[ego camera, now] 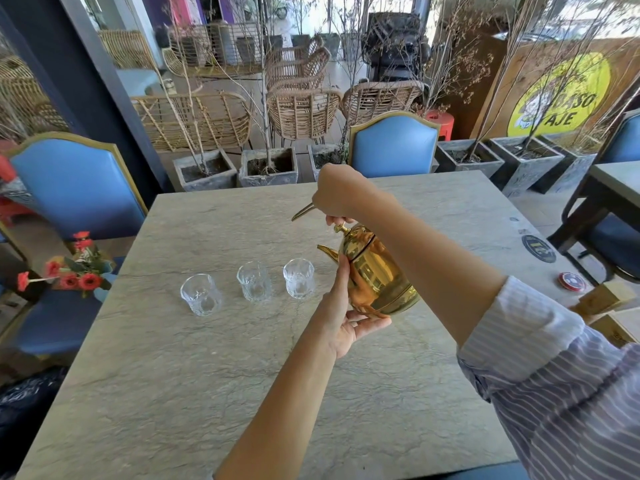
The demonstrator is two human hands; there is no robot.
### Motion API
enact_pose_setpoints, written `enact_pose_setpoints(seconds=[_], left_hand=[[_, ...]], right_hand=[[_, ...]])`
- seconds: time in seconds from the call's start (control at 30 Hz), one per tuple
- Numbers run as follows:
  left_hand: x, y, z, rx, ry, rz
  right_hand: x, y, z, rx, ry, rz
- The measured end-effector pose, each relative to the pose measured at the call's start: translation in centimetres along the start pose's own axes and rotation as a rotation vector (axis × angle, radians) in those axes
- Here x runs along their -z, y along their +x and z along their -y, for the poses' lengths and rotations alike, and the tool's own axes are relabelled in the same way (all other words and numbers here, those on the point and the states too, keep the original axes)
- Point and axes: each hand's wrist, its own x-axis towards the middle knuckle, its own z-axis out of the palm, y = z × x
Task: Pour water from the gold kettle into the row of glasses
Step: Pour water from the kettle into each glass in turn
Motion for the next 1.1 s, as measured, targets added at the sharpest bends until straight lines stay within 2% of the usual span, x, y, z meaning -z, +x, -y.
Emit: enact_pose_setpoints(seconds=[0.33,0.67,1.1], left_hand=[[0.0,0.3,0.0,-0.027,0.024,0.018],[1.7,1.6,0.4,0.035,0.090,-0.041],[5.0,3.8,1.1,0.102,0.172,-0.149]], right_hand=[[0.5,0.0,-0.4,0.032,0.001,-0.046],[-2.3,1.1,-1.7,0.029,0.035,-0.086],[-5.9,2.0,-3.9,-0.013,0.150,-0.009]])
